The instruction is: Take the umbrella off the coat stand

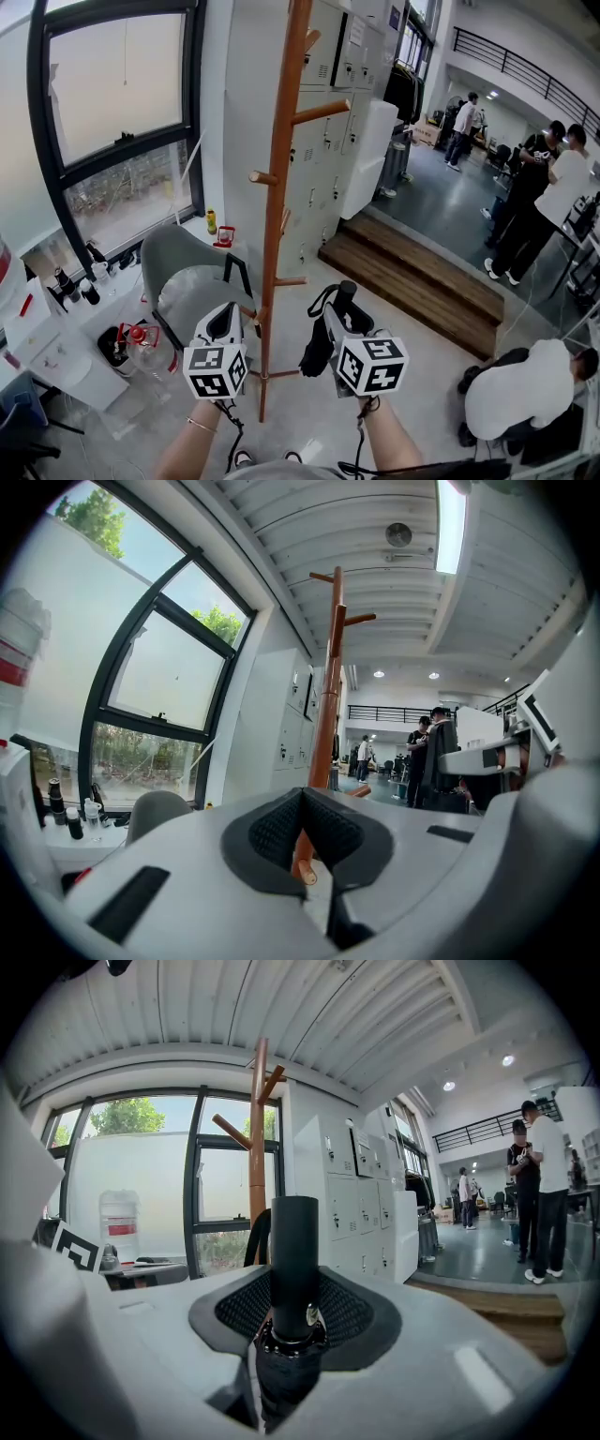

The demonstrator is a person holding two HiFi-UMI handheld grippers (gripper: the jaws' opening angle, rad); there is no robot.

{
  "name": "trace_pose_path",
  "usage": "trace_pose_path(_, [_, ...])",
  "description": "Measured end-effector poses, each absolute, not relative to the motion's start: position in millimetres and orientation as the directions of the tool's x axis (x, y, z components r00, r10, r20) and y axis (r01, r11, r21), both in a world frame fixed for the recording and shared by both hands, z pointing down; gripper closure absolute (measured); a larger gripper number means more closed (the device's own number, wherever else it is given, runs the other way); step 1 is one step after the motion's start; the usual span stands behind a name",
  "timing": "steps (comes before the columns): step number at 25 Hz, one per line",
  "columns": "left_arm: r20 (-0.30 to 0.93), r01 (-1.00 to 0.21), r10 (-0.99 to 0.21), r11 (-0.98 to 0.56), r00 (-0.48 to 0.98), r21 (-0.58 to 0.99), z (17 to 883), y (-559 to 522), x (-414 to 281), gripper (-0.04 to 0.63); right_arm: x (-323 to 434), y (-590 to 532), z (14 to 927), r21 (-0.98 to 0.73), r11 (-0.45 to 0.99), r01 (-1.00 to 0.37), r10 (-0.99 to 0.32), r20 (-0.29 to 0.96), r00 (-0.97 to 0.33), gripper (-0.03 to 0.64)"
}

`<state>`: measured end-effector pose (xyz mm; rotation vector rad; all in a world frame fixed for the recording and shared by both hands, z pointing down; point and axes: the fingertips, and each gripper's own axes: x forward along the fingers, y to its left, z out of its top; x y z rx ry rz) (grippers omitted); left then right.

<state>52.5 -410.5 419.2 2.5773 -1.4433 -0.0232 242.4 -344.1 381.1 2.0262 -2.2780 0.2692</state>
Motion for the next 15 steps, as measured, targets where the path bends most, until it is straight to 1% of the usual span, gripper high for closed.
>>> trace_pose_path(15, [0.073, -0.846, -0.849, -0.507, 0.523, 0.165, 416.3, -414.1, 56.4, 0.592, 252.7, -346.7, 379.9, -0.072, 0.112, -0.991, -0.976, 0.181, -0.124, 0.463])
